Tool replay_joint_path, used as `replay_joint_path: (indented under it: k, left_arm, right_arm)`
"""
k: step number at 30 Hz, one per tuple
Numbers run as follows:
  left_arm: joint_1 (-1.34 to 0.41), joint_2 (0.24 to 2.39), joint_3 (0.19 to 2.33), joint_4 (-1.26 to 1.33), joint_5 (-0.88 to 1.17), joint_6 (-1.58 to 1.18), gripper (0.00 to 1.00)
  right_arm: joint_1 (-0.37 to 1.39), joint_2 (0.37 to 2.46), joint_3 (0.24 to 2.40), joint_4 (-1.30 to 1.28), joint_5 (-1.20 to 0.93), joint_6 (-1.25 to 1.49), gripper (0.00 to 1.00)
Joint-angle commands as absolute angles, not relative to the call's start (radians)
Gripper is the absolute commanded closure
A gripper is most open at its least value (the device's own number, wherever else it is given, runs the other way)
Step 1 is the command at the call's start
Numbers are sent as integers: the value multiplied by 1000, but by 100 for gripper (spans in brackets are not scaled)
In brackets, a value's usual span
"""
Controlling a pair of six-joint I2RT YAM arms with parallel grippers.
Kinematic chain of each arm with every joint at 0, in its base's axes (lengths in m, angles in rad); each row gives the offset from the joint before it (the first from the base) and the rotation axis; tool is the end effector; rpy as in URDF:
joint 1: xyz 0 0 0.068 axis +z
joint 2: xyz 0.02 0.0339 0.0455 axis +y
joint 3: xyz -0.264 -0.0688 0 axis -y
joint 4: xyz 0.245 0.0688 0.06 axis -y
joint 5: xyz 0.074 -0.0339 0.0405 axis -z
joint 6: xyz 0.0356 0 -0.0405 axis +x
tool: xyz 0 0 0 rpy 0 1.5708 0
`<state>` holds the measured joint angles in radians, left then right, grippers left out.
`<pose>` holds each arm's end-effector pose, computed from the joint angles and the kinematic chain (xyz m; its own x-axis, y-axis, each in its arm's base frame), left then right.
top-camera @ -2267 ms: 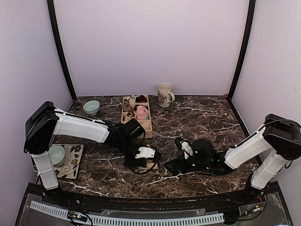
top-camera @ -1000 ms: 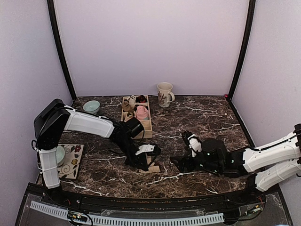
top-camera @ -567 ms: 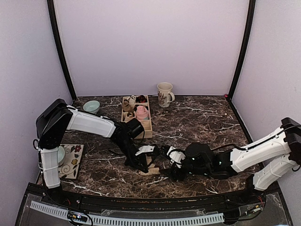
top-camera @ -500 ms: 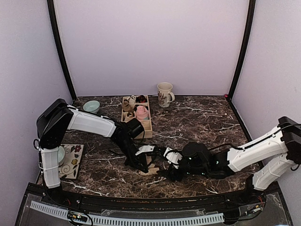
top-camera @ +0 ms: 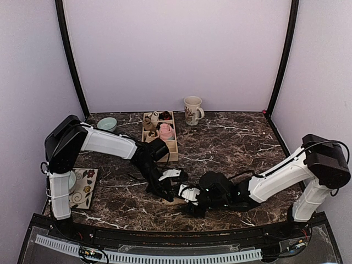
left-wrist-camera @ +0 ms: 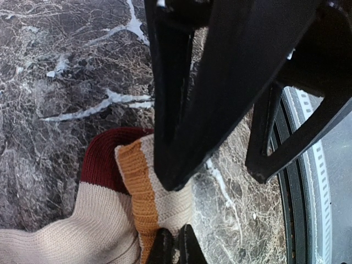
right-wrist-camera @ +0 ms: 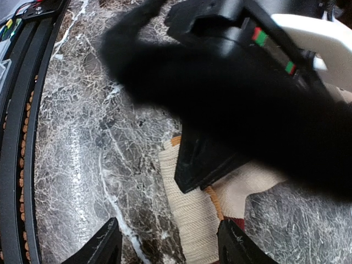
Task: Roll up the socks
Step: Pick up the sock from the center of the board.
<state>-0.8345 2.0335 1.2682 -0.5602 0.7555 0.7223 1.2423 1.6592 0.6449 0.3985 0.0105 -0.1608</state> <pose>0.2373 -0.2982 0.1264 -0.0583 0.7809 -0.6219 0.9193 -0.2010 -0.3385 0.1014 0.2963 0.1368 -0.0329 -0.5926 -0.8048 -0.9614 0.2389 -0.1367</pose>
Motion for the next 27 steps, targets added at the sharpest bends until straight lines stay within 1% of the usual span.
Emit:
replay_joint_path:
  k: [1,4,12,14,16,20,23,27]
  left_arm:
    - [-847,2128,1192,-711,590,733,100]
    - [-847,2127,1189,-717,596,735,100]
    - [-847,2127,1182,-729,583,756,99]
    - [-847,2128,1188,-739,577,766,99]
    - [-847,2128,1198,-756,577,772,98]
    - [-847,2128,1212,-774,577,773,96]
    - [-847,2121,1217,-775,583,757,94]
    - [-847,2096,1218,-776,572,734,85]
  right_arm:
    - [1260,1703,643,472,11,-203,43]
    - [1265,1725,650,468,32,-229,46]
    - [1264,1776,642,494,42,-248,50]
    - [1263,1789,648,491,38,-250,53]
    - [1263,1808,655,486,41,-256,57]
    - [1254,1834,650,483,50,-259,69]
    - [1242,1846,639,476,22,-255,76]
    - [1225,1866,615,470,-15,-231,81]
